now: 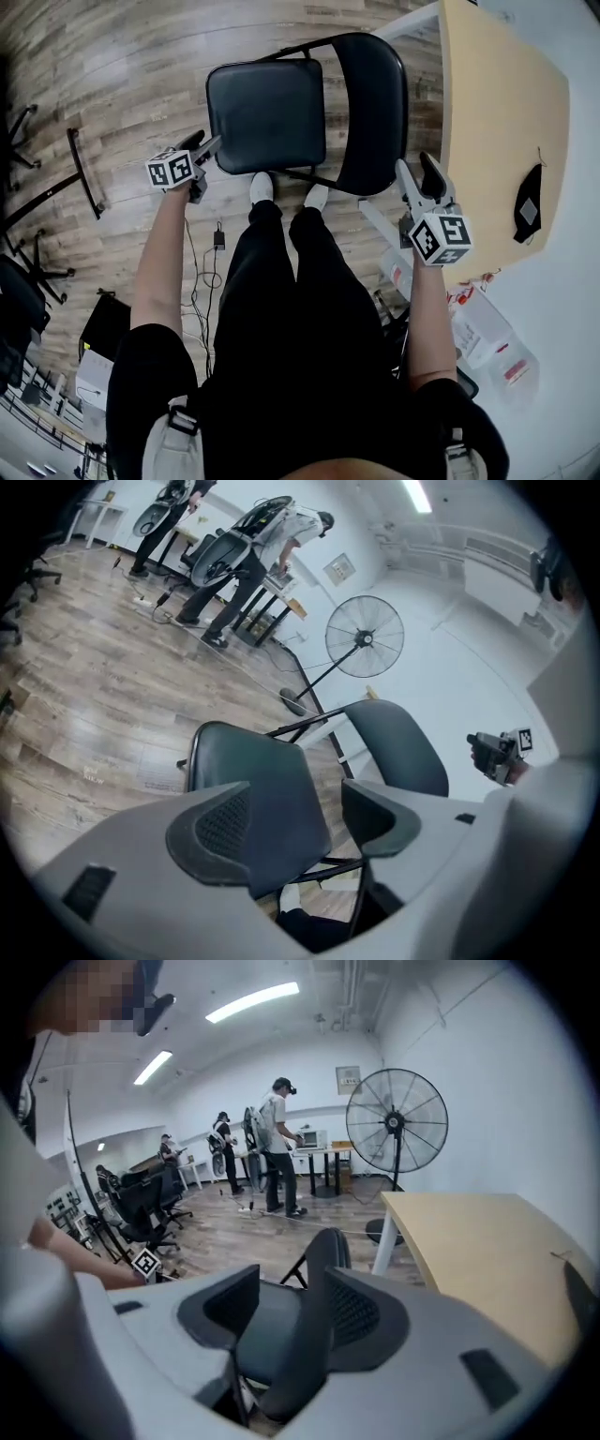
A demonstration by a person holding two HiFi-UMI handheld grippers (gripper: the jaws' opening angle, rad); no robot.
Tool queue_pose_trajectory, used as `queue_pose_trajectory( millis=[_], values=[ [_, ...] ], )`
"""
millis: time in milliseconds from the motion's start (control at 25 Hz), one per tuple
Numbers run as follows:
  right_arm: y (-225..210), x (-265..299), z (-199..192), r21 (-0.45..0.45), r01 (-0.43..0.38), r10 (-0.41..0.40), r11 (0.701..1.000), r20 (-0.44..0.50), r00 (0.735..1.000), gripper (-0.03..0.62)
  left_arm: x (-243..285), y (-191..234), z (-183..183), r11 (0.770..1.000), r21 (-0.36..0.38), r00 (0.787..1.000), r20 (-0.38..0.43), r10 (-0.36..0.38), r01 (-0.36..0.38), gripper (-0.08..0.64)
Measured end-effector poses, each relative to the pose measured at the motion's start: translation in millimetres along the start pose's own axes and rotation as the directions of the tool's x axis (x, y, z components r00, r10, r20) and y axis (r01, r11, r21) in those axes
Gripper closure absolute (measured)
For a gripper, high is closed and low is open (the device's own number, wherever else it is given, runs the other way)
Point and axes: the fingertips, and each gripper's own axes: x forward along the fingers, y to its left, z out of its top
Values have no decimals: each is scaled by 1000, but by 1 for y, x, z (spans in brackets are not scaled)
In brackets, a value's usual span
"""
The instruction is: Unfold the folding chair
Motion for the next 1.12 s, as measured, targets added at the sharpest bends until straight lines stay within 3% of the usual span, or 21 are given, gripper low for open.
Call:
queue_pose_trajectory(
  millis=[240,480,800,960,1120],
  values=[
    [39,-26,25,-88,-154,160,984,69,985,380,-40,-125,25,989,145,995,90,-54,41,268],
    [73,-62,57,-172,-267,296,948,176,939,382,-84,-241,44,950,309,984,152,-89,39,268],
    [99,-126,82,-268,-390,461,881,301,835,388,-143,-381,47,888,460,962,250,-107,-21,287],
    [106,-161,82,-326,-452,546,830,316,776,392,-165,-449,41,865,498,928,347,-136,-60,311],
    [120,-198,92,-377,-493,612,784,333,718,399,-183,-507,33,809,581,895,405,-189,-92,333]
  ],
)
